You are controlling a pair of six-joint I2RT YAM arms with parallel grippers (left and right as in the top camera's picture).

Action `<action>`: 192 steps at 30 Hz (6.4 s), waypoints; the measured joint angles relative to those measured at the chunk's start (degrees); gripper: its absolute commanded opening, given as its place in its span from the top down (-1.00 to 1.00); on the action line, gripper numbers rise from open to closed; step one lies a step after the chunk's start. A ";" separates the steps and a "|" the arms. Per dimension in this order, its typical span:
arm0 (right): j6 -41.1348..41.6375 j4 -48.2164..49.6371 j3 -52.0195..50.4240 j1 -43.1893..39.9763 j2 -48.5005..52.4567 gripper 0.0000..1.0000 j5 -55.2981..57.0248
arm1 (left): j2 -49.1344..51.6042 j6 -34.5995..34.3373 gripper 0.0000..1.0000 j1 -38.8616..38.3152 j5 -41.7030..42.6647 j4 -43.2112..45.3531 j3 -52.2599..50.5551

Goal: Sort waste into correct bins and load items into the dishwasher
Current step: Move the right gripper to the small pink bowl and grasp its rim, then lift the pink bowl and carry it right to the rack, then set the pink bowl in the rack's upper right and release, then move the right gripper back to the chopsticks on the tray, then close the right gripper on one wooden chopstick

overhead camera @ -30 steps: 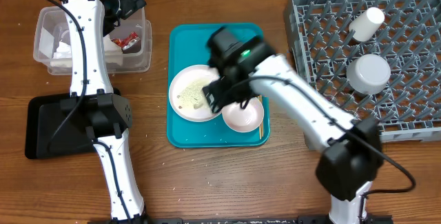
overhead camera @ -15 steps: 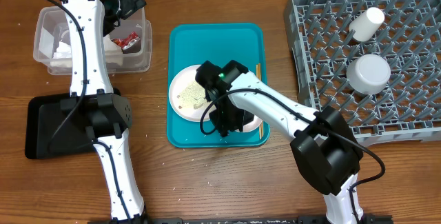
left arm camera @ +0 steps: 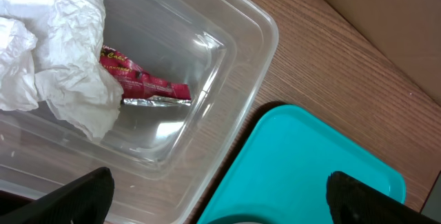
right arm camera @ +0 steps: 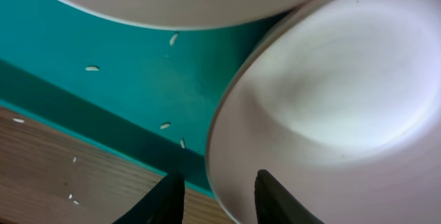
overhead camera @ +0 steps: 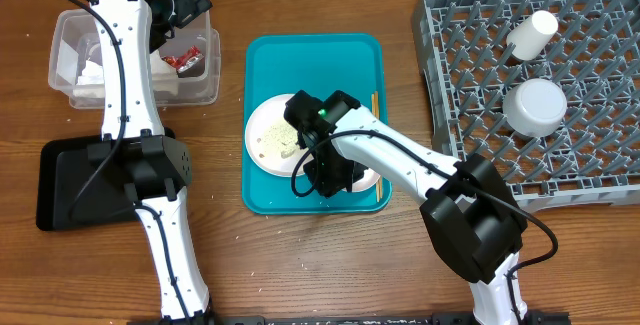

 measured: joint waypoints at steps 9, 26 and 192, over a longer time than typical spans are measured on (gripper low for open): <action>-0.02 2.29 -3.26 0.00 0.00 0.63 0.26 | 0.00 0.00 -1.00 0.00 0.00 0.00 0.00; 1.40 -8.07 12.11 -3.17 0.33 0.93 0.39 | 0.00 0.00 -1.00 0.00 0.02 0.00 0.00; 1.27 5.97 12.81 -18.29 6.80 0.53 -1.22 | 0.00 0.00 -1.00 0.00 0.02 0.00 0.00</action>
